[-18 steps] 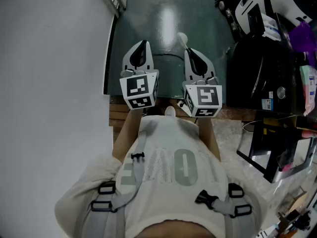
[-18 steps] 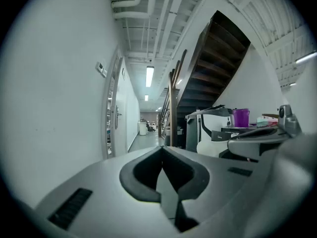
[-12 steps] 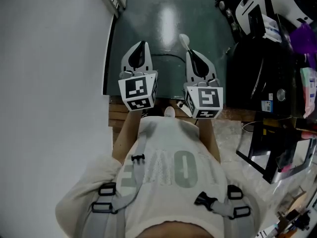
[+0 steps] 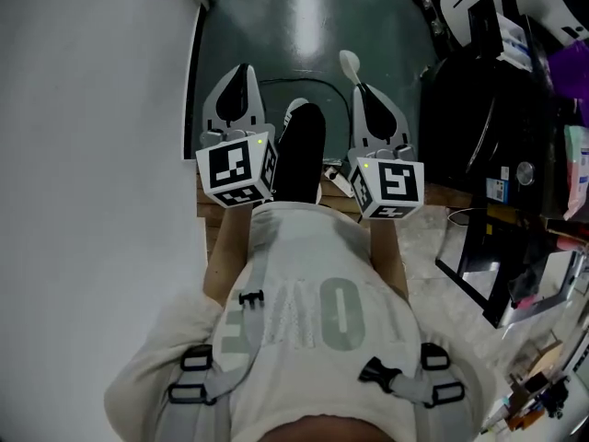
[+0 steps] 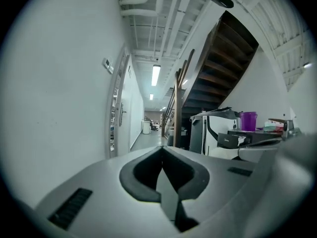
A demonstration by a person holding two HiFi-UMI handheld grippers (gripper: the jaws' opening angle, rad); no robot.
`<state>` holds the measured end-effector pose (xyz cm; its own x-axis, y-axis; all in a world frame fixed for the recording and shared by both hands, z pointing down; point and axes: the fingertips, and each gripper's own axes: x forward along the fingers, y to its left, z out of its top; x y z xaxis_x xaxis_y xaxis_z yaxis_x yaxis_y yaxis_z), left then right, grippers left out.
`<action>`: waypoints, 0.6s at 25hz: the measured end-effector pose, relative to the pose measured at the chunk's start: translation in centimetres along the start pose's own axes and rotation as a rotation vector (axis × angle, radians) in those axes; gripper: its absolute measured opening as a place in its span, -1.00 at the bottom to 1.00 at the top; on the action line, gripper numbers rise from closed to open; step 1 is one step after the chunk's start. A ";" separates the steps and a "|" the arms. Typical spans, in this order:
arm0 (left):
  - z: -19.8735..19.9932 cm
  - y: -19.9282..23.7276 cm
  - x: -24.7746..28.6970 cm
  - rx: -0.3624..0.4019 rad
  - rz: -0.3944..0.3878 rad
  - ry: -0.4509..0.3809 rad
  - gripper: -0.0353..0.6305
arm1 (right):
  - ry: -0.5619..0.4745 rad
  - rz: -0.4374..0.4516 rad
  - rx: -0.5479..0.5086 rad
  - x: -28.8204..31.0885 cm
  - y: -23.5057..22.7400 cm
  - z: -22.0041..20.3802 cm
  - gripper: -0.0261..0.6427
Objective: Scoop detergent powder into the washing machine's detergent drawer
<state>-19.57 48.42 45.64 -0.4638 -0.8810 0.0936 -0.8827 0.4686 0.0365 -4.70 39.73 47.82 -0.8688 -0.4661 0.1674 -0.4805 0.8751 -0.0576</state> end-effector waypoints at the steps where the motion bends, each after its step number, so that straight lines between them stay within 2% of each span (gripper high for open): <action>1: 0.0 0.1 0.5 -0.003 0.001 0.003 -0.83 | 0.005 -0.004 0.003 0.5 -0.3 -0.2 -0.89; 7: -1.0 0.4 5.7 -0.005 -0.012 0.010 -0.83 | 0.023 -0.018 -0.010 4.8 -2.9 -0.7 -0.89; 15: -0.5 1.7 16.8 -0.014 -0.033 0.036 -0.83 | 0.065 -0.038 0.003 13.6 -7.7 0.0 -0.89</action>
<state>-28.78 34.47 47.75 -0.4312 -0.8932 0.1275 -0.8962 0.4404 0.0537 -12.84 26.68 50.52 -0.8405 -0.4890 0.2334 -0.5131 0.8567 -0.0528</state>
